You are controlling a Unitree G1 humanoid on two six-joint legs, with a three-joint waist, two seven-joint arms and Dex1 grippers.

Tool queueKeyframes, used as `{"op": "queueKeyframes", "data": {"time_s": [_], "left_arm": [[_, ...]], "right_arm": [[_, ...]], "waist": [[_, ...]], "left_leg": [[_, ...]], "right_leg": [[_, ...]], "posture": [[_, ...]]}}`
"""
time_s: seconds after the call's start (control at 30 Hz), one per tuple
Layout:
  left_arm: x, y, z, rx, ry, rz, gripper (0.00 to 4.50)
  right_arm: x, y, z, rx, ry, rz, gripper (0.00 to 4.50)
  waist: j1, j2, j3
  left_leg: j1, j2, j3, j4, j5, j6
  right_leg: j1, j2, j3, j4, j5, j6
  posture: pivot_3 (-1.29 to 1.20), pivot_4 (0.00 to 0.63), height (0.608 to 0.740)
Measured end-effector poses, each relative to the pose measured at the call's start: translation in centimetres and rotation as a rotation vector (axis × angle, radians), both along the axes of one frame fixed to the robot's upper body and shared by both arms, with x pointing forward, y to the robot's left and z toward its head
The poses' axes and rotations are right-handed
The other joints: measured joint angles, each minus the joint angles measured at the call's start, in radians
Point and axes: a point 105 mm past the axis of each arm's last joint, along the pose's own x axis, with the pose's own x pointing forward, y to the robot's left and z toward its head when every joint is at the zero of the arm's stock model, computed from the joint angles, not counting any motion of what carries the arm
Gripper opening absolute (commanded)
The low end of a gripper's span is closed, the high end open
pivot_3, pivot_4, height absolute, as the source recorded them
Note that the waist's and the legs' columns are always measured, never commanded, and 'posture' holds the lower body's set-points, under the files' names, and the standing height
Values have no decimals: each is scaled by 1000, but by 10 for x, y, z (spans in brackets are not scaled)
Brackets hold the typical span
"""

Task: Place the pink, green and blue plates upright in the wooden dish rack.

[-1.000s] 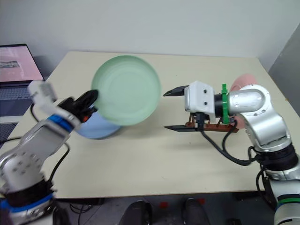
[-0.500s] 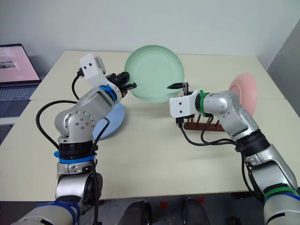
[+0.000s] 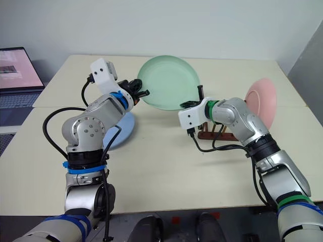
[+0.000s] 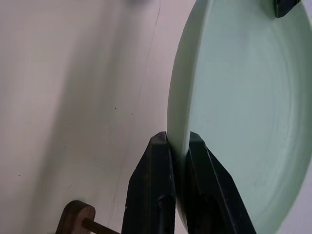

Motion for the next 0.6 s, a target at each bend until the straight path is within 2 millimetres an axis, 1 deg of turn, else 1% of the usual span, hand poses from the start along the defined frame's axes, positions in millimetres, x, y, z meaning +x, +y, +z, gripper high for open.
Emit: {"op": "queueKeyframes", "data": {"time_s": [0.03, 0.13, 0.2, 0.27, 0.3, 0.33, 0.37, 0.43, 0.5, 0.53, 0.6], "left_arm": [[0, 1, 1, 8, -8, -10, 0], [-5, 5, 10, 44, -63, -76, 671], [-13, 14, 20, 81, -134, -143, 1259], [-21, 25, 30, 134, -199, -193, 1785], [-25, 30, 35, 157, -230, -219, 2157], [-31, 35, 38, 200, -265, -257, 2404], [-34, 38, 38, 224, -282, -279, 2663], [-47, 41, 33, 322, -326, -368, 3271], [-58, 37, 19, 438, -342, -459, 3850], [-65, 31, 5, 505, -338, -530, 4120], [-72, 21, -9, 559, -336, -618, 4120]], "right_arm": [[0, 0, 0, 1, -1, 3, 19], [-2, 3, 3, 10, -11, 20, 0], [-3, 2, 9, 31, -8, 21, 0], [-2, -6, 17, 66, -7, -1, 0], [-3, -10, 23, 91, -1, -13, 0], [-8, -12, 31, 146, 12, -10, 0], [-11, -13, 35, 176, 22, -5, 0], [-22, -16, 45, 285, 84, 5, 0], [-32, -22, 56, 412, 162, 0, 0], [-40, -26, 64, 507, 214, 4, 0], [-50, -31, 75, 635, 305, 9, 0]], "waist": [[0, 0, 0], [-3, 0, 0], [-7, 0, 0], [-7, 1, 1], [-7, 1, 1], [-7, 1, 1], [-7, 1, 1], [-6, 1, 1], [-3, 1, 1], [1, 1, 1], [5, 1, 1]], "left_leg": [[0, 0, 0, 0, 0, 0], [0, 0, 0, 0, 0, 0], [0, 1, 0, -1, 1, -2], [0, 1, 0, -2, 1, -2], [0, 1, 0, -2, 1, -2], [0, 1, 0, -2, 1, -3], [0, 1, 0, -2, 1, -3], [0, 1, 0, -2, 1, -3], [0, 1, 0, -2, 1, -3], [0, 1, 0, -2, 0, -2], [-1, 1, -1, -1, -2, 1]], "right_leg": [[0, 0, 0, 0, 0, 0], [0, 0, 0, 0, 0, 0], [-1, 0, 0, 0, 0, 0], [-1, 0, -1, 0, 0, 0], [-1, 0, -1, 0, 0, 0], [-1, 0, -1, 0, 0, 0], [-1, 0, -1, 0, 0, 0], [-1, 0, -1, 0, 0, 0], [-1, 0, -1, 0, 0, 0], [0, -1, -2, 0, 0, -1], [0, -1, -3, 0, 0, -1]], "posture": [[0, 150, 738], [0, 150, 738], [0, 150, 738], [0, 150, 738], [0, 150, 738], [0, 150, 738], [0, 150, 738], [0, 150, 738], [0, 150, 738], [0, 150, 738], [0, 150, 738]]}}
